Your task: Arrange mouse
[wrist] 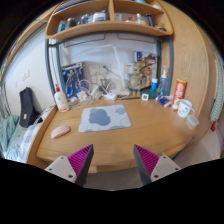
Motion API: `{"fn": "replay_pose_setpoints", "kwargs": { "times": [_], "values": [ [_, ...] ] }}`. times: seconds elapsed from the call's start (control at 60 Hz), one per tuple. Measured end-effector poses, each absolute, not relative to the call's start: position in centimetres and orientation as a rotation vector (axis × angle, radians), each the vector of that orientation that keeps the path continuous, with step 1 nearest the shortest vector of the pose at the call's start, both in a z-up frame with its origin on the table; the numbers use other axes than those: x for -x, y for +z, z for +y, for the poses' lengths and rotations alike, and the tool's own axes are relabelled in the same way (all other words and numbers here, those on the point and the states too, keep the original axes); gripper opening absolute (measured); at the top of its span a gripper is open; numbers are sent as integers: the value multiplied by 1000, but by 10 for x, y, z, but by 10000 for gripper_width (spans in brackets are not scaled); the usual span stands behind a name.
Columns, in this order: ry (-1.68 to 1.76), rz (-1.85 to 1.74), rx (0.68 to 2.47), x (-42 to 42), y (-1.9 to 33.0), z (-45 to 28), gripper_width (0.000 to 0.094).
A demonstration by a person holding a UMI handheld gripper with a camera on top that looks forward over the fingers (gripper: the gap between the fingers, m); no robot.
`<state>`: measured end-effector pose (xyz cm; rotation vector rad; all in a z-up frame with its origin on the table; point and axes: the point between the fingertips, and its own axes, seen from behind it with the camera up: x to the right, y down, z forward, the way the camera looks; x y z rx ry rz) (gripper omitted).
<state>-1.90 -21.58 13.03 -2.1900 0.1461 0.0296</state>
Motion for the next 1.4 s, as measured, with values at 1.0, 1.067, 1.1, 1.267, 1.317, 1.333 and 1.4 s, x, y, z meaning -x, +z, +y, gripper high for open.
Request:
{"fn": "replay_pose_setpoints", "kwargs": {
  "times": [1.0, 1.067, 1.1, 1.267, 1.317, 1.333, 1.4],
  "values": [
    [110, 50, 2382, 375, -6, -5, 792],
    [91, 21, 2391, 381, -8, 2, 779],
    [75, 6, 2396, 381, -8, 4, 765],
    [51, -7, 2393, 386, -10, 13, 584],
    [46, -12, 2395, 386, -10, 13, 543],
    [44, -14, 2393, 386, -10, 13, 449],
    [51, -53, 2387, 390, -10, 13, 420]
  ]
}}
